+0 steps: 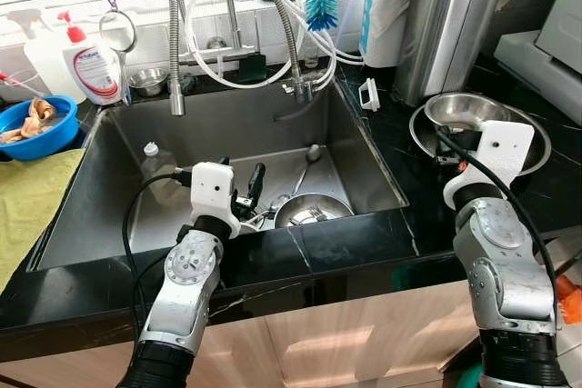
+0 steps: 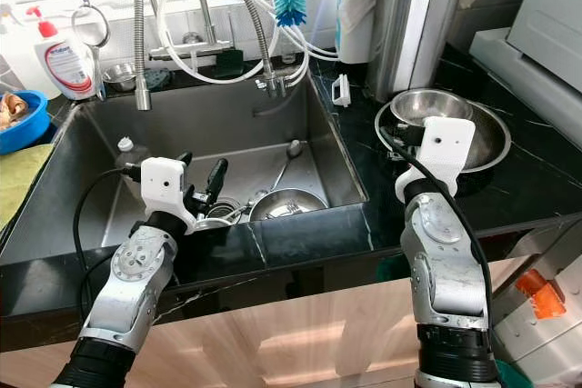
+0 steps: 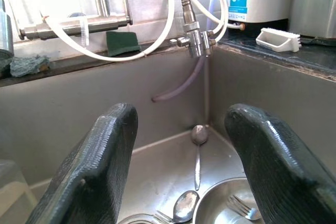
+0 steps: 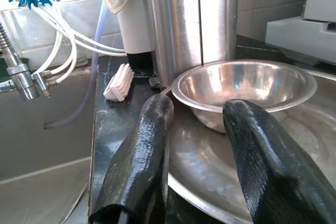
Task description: Kitchen organization
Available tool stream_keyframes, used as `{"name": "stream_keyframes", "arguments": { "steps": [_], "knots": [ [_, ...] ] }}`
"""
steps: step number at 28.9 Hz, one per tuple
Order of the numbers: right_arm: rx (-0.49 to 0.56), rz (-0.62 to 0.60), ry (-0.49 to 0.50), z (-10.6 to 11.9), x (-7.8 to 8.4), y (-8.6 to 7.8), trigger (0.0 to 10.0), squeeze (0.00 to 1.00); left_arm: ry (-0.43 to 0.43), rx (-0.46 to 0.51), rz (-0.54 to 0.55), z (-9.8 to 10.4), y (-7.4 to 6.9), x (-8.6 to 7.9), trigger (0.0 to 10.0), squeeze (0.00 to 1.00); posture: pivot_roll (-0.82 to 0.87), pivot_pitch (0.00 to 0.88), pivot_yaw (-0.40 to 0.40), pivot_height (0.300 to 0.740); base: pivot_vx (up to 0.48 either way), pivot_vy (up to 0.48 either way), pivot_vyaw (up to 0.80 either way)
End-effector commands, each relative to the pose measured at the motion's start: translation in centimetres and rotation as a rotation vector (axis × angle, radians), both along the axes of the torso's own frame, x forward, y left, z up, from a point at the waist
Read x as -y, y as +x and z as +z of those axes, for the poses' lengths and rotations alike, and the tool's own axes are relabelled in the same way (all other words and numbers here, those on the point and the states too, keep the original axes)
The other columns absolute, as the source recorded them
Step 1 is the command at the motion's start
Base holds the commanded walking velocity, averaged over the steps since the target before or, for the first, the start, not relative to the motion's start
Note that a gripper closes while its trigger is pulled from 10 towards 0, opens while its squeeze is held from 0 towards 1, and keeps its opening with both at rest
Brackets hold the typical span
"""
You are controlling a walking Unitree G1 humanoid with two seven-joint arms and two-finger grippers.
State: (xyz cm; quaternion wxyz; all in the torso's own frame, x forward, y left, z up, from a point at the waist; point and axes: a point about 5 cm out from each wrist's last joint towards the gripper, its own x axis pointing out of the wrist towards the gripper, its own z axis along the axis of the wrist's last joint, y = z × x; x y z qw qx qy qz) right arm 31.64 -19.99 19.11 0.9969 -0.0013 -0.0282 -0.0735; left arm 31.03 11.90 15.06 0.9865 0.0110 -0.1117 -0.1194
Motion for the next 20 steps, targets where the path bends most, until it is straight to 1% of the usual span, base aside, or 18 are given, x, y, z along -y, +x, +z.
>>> {"name": "stream_keyframes", "arguments": {
  "steps": [1,4,6,12,20],
  "knots": [
    [0.0,0.031,0.007,0.0,-0.4,0.1,10.0,0.0,0.023,-0.011,0.014,-0.2,0.2,-0.2,10.0,0.0,-0.11,0.0,0.081,0.74,0.0,0.0,0.0],
    [-0.017,0.064,0.01,-0.4,-0.8,0.1,10.0,0.0,0.022,-0.012,0.014,-0.2,0.2,-0.2,10.0,0.0,-0.11,0.0,0.08,0.74,0.0,0.0,0.0],
    [-0.038,0.096,0.037,-1.0,-1.1,0.1,10.0,0.0,0.021,-0.012,0.014,-0.2,0.2,-0.2,10.0,0.0,-0.11,0.0,0.079,0.74,0.0,0.0,0.0],
    [-0.044,0.14,0.062,-1.3,-1.6,0.1,10.0,0.0,0.02,-0.01,0.016,-0.2,0.2,-0.2,10.0,0.0,-0.11,0.0,0.078,0.74,0.0,0.0,0.0],
    [-0.053,0.149,0.074,-1.6,-1.6,0.0,10.0,0.0,0.019,-0.009,0.015,-0.2,0.1,-0.2,10.0,0.0,-0.11,0.0,0.077,0.74,0.0,0.0,0.0]
  ]
}}
